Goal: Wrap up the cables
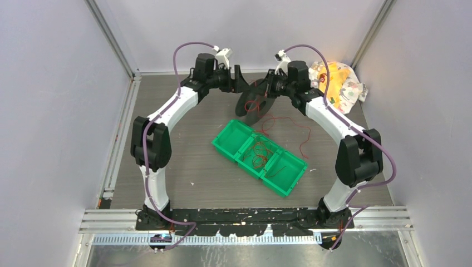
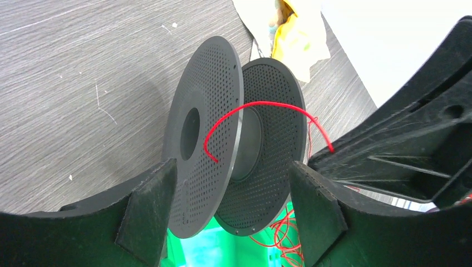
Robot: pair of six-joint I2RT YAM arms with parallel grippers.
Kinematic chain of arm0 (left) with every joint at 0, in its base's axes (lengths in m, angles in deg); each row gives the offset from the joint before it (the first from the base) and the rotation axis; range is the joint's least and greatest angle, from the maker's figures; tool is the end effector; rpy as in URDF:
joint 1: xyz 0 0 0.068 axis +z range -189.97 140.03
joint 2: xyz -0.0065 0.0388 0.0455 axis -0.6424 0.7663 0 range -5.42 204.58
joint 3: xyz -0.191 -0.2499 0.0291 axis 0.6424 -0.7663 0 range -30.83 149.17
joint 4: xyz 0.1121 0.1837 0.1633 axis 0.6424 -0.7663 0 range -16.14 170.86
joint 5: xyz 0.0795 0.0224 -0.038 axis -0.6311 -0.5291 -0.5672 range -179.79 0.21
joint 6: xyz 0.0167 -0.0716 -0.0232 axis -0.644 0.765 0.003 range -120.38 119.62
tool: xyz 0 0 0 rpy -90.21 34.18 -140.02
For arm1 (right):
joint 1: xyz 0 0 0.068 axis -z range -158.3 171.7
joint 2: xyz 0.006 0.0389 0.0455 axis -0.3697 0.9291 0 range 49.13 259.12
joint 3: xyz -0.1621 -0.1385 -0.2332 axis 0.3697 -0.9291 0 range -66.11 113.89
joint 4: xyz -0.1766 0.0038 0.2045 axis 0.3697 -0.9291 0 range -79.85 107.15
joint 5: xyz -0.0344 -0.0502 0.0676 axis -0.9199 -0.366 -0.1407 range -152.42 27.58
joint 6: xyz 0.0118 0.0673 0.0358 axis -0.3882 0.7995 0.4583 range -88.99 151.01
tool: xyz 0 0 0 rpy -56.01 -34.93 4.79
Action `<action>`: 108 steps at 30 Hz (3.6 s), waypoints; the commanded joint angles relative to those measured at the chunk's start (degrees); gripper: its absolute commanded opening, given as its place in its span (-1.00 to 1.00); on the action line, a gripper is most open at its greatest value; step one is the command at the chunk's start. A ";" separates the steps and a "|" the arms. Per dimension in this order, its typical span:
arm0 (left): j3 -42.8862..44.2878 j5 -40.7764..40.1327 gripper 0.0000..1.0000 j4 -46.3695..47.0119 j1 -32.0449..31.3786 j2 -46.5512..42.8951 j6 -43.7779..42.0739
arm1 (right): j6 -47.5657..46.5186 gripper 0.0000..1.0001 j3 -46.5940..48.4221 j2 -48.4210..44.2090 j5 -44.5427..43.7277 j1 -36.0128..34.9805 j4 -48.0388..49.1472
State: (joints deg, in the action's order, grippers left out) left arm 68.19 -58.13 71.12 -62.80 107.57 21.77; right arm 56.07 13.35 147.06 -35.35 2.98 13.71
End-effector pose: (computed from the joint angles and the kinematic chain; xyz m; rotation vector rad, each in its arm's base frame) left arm 0.4663 -0.2337 0.3419 0.3896 2.0367 -1.0434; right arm 0.4125 0.1714 0.3458 -0.2148 2.0225 0.9542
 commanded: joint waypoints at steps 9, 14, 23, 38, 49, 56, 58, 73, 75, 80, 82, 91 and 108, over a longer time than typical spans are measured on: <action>-0.16 0.16 0.46 1.08 0.54 -4.41 -0.77 | 0.63 -0.99 2.36 -6.38 0.92 0.27 2.66; -1.98 2.21 0.46 4.87 1.32 -4.90 3.26 | -0.62 -0.99 -0.55 -8.92 -0.34 0.38 1.47; -1.09 2.35 0.45 4.24 1.22 -3.50 2.20 | -0.20 -0.99 -1.78 -7.80 -0.48 0.40 1.46; 4.24 -3.44 0.46 -3.05 -2.15 0.15 -7.28 | 0.94 -0.99 -1.19 -3.19 -0.44 0.47 3.18; 4.82 -6.26 0.41 -5.20 -3.18 2.37 -10.64 | 2.10 -0.99 -1.16 -2.82 0.25 0.95 4.85; 4.90 -6.48 0.40 -3.14 -3.45 2.99 -10.64 | 2.23 -0.99 -0.66 -2.59 0.52 1.01 4.78; 5.39 -6.52 0.40 -2.88 -3.45 3.60 -10.64 | 2.41 -0.99 -0.65 -2.56 0.66 0.99 4.76; 7.58 -7.10 0.32 -1.29 -3.45 5.42 -8.62 | 3.19 -0.99 -1.16 -1.95 1.35 1.03 5.33; 7.71 -7.23 0.29 -0.94 -3.45 5.71 -8.13 | 3.32 -0.99 -1.06 -1.95 1.45 1.00 5.38; 9.31 -8.40 0.28 -1.85 -3.45 6.75 -8.44 | 3.63 -0.99 -0.84 -1.57 1.67 1.07 5.53; 9.72 -8.41 0.27 -1.93 -3.45 7.17 -8.38 | 3.92 -0.99 -0.80 -1.47 1.76 1.01 5.71; 9.68 -7.87 0.19 -1.61 -3.45 8.04 -7.57 | 4.34 -0.99 -0.62 -1.44 2.02 0.99 5.99; 10.43 -10.26 -0.63 -3.33 -3.94 7.16 -9.89 | 5.09 -0.99 -0.35 -0.56 2.83 0.98 6.44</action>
State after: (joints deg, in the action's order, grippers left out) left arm 75.91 -66.29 67.25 -66.50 115.75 13.53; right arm 60.46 11.23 146.53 -33.63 3.81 17.05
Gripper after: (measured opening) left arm 0.272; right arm 0.027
